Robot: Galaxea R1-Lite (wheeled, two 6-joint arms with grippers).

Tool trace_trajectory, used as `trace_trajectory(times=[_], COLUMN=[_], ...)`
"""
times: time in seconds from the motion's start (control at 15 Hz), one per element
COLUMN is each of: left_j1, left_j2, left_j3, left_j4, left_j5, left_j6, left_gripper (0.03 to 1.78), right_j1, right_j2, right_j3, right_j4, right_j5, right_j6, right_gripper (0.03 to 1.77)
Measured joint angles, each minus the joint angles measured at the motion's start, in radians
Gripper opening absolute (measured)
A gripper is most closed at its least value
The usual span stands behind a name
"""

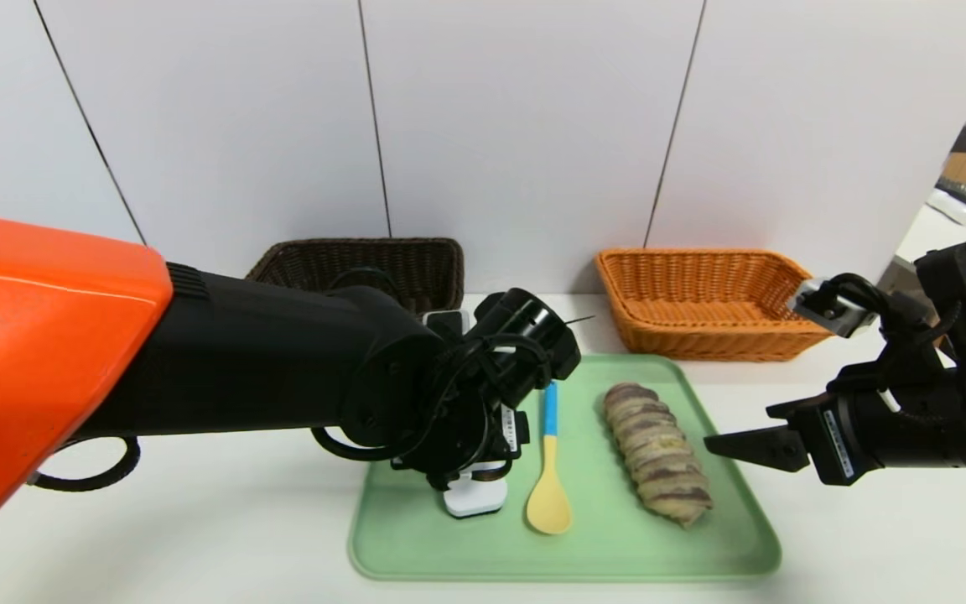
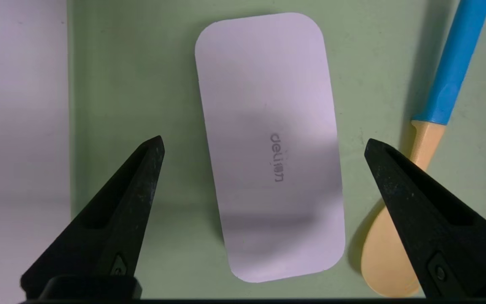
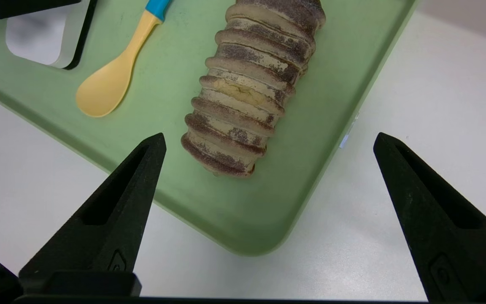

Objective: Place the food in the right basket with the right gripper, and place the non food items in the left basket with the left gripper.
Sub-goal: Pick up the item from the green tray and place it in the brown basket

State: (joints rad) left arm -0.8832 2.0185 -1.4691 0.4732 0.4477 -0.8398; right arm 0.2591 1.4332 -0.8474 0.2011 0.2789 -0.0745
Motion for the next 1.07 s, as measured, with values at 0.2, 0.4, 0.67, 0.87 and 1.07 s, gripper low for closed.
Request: trace_trajectory(times=[0.2,0.4,0.67,0.87,1.07], left_j1=[0.01,0.016,0.016,0.016,0.016], left_j2=[0.019,0.034,0.045,0.054,0.058], left_j3=[0.0,-0.001,-0.001,-0.006,-0.006], left_j4=[0.001,0.001,0.001,0.001,0.001], left_j5=[-0.01,-0.011,-0.01,-0.01,-0.01], left_j6=[-0.014,-0.014,-0.016,-0.016,-0.016], left_gripper=[1.69,1.69,1.69,1.69,1.69], right_j1=[0.0,0.0,0.0,0.002,0.003], right_j2=[-0.004,-0.005,-0.009,-0.011,-0.013], right_j3=[0.001,0.002,0.002,0.002,0.002], right_j4=[0.0,0.0,0.0,0.0,0.0], right_j5=[0.0,0.0,0.0,0.0,0.0], right_j6=[0.0,0.0,-0.001,-0.001,-0.001], right_gripper=[1.7,1.7,1.7,1.7,1.7])
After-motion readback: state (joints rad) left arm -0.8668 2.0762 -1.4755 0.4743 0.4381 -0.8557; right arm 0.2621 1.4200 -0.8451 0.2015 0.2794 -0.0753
